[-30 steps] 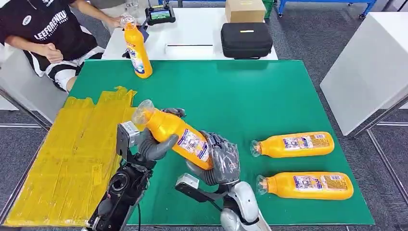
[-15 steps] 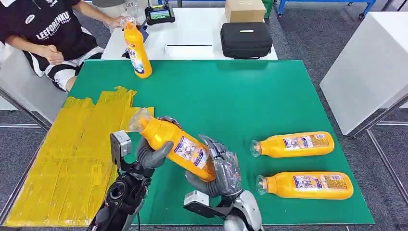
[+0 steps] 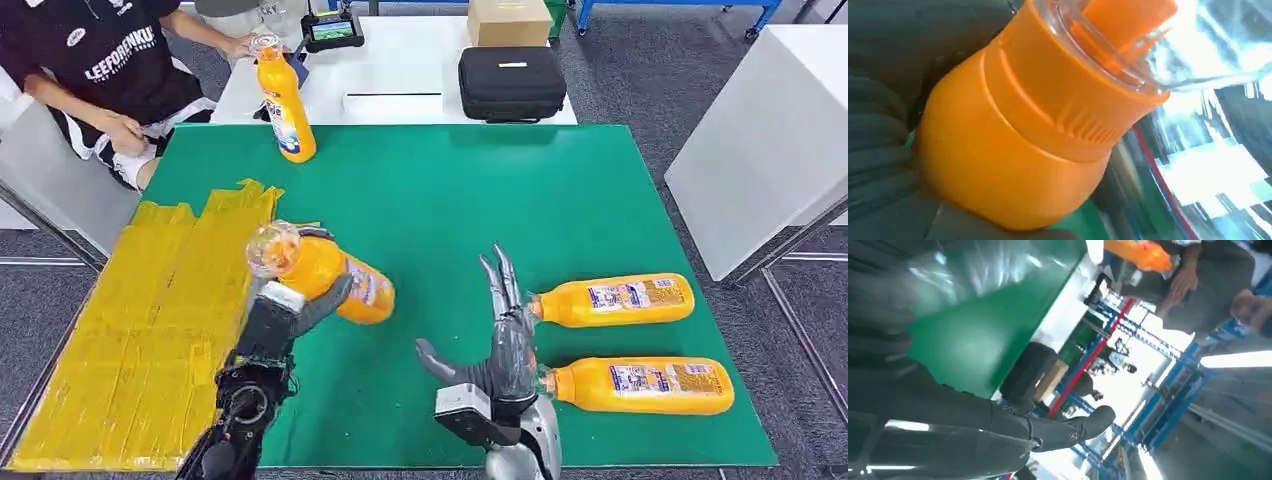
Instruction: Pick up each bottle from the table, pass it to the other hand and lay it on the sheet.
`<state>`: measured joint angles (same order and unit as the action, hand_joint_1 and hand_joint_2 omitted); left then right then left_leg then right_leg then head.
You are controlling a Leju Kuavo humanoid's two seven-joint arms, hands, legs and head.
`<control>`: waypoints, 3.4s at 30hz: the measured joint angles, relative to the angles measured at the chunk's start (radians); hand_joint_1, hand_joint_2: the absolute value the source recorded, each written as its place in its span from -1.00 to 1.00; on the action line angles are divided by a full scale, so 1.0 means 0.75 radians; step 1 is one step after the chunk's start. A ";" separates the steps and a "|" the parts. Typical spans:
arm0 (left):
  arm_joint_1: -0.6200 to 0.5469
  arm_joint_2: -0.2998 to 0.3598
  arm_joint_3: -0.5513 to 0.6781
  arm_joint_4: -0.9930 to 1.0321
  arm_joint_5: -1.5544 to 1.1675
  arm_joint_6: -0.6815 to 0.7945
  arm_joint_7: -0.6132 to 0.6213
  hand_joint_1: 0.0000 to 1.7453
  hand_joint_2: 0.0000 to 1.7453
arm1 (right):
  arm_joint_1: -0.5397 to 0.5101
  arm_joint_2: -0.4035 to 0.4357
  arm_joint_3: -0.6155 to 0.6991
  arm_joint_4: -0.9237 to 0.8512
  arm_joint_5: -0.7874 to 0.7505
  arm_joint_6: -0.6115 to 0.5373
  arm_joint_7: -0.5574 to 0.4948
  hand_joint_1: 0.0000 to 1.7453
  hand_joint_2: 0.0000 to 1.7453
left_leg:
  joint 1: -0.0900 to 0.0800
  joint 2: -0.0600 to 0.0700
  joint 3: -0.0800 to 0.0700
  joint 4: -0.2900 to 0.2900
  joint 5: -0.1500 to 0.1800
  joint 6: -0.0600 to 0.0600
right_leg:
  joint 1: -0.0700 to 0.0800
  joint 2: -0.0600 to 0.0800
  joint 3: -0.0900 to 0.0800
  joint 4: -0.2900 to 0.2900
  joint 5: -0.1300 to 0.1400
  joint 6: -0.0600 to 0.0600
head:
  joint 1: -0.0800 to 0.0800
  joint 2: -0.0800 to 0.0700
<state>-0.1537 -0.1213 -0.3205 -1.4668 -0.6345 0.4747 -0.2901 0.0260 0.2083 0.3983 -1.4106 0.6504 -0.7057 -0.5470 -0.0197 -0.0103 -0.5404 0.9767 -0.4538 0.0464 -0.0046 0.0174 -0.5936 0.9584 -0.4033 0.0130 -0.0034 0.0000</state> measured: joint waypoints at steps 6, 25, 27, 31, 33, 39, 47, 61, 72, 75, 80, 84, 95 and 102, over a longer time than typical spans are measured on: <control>-0.032 -0.001 0.013 0.006 -0.335 0.165 0.064 1.00 1.00 | 0.007 0.014 -0.036 -0.048 0.000 0.000 0.001 -1.00 1.00 | 0.000 0.000 0.000 0.000 0.000 0.000 | 0.000 0.000 0.000 0.000 0.000 0.000 | 0.001 0.000; -0.603 0.225 -0.598 0.824 -1.246 0.155 1.285 1.00 1.00 | -0.013 0.013 -0.099 -0.159 -0.111 0.000 0.037 -1.00 1.00 | 0.000 0.001 0.000 0.000 0.002 0.001 | 0.000 0.000 0.001 0.001 0.001 0.000 | 0.001 0.000; -0.639 0.224 -0.648 0.939 -1.246 0.125 1.268 1.00 1.00 | -0.020 0.008 -0.107 -0.162 -0.113 0.000 0.036 -1.00 1.00 | 0.000 0.001 0.000 0.000 0.002 0.001 | 0.000 0.000 0.000 0.001 0.001 0.000 | 0.001 0.000; -0.693 0.216 -0.727 1.144 -1.245 0.096 1.270 1.00 1.00 | -0.028 0.001 -0.120 -0.162 -0.113 0.000 0.027 -1.00 1.00 | 0.000 0.000 0.000 0.000 0.002 0.001 | 0.000 0.000 0.000 0.001 0.000 0.000 | 0.000 0.000; -0.708 0.210 -0.746 1.199 -1.246 0.068 1.262 1.00 1.00 | -0.028 0.000 -0.129 -0.162 -0.112 0.000 0.024 -1.00 1.00 | 0.000 0.000 0.000 0.000 0.002 0.001 | 0.000 0.000 0.000 0.001 0.000 0.000 | 0.001 0.000; -0.714 0.191 -0.753 1.382 -1.246 -0.034 1.196 1.00 1.00 | -0.033 -0.010 -0.134 -0.162 -0.097 0.006 0.037 -1.00 1.00 | 0.000 0.000 0.000 0.000 0.002 0.001 | 0.000 0.000 0.000 0.001 0.000 0.000 | 0.001 0.000; -0.713 0.192 -0.753 1.469 -1.244 -0.088 1.229 -1.00 1.00 | -0.050 -0.030 -0.130 -0.161 -0.074 0.009 0.101 -1.00 1.00 | 0.000 -0.001 0.000 0.000 0.002 0.001 | 0.000 -0.001 0.000 0.001 0.000 0.000 | 0.001 0.000; -0.584 0.191 -0.599 1.246 -1.246 0.300 1.230 -1.00 1.00 | -0.064 -0.138 -0.070 -0.137 0.438 0.065 0.494 -1.00 1.00 | 0.000 -0.004 -0.001 0.000 0.002 0.001 | 0.000 -0.001 0.000 0.001 0.000 0.000 | 0.001 0.000; -0.317 0.025 -0.098 0.811 -0.202 0.085 -0.257 -1.00 1.00 | -0.034 -0.247 -0.119 -0.174 0.804 0.270 0.677 -1.00 1.00 | -0.002 -0.005 -0.001 0.000 0.001 0.002 | -0.003 -0.002 0.000 0.000 0.000 0.001 | 0.001 0.000; -0.212 -0.016 -0.014 0.609 0.161 -0.146 -0.435 -1.00 1.00 | -0.003 -0.322 -0.182 -0.207 0.845 0.379 0.671 -1.00 1.00 | -0.005 -0.001 -0.001 0.001 -0.001 0.005 | -0.004 -0.001 0.000 0.000 0.000 0.001 | 0.001 0.000; -0.127 -0.036 0.022 0.411 0.392 -0.376 -0.386 -1.00 1.00 | 0.052 -0.476 -0.340 -0.282 0.755 0.502 0.586 -1.00 1.00 | -0.005 -0.007 -0.002 0.001 -0.002 0.006 | -0.004 -0.005 0.000 -0.001 0.000 0.002 | 0.001 0.000; -0.121 -0.038 0.043 0.354 0.468 -0.439 -0.391 -1.00 1.00 | 0.073 -0.591 -0.487 -0.296 0.691 0.567 0.484 -1.00 1.00 | -0.006 -0.006 -0.001 0.001 -0.002 0.007 | -0.006 -0.004 0.001 -0.001 0.000 0.002 | 0.000 0.000; -0.123 -0.051 0.056 0.328 0.481 -0.453 -0.395 -1.00 1.00 | 0.072 -0.712 -0.608 -0.292 0.822 0.604 0.520 -1.00 1.00 | -0.005 -0.006 -0.001 0.001 -0.001 0.007 | -0.005 -0.005 0.000 -0.001 0.000 0.002 | 0.000 0.000; -0.126 -0.055 0.057 0.345 0.471 -0.440 -0.394 -1.00 1.00 | 0.059 -0.768 -0.657 -0.242 0.998 0.550 0.612 -1.00 1.00 | -0.006 -0.006 -0.001 0.001 -0.001 0.007 | -0.005 -0.005 0.000 -0.001 0.000 0.003 | 0.000 0.000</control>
<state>-0.2481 -0.1629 -0.2777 -1.2077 -0.2815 0.1450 -0.5859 0.0699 -0.3677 -0.0946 -1.5923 1.3989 -0.2930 -0.0881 -0.0240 -0.0147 -0.5413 0.9771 -0.4548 0.0517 -0.0083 0.0140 -0.5933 0.9576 -0.4030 0.0150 -0.0034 0.0000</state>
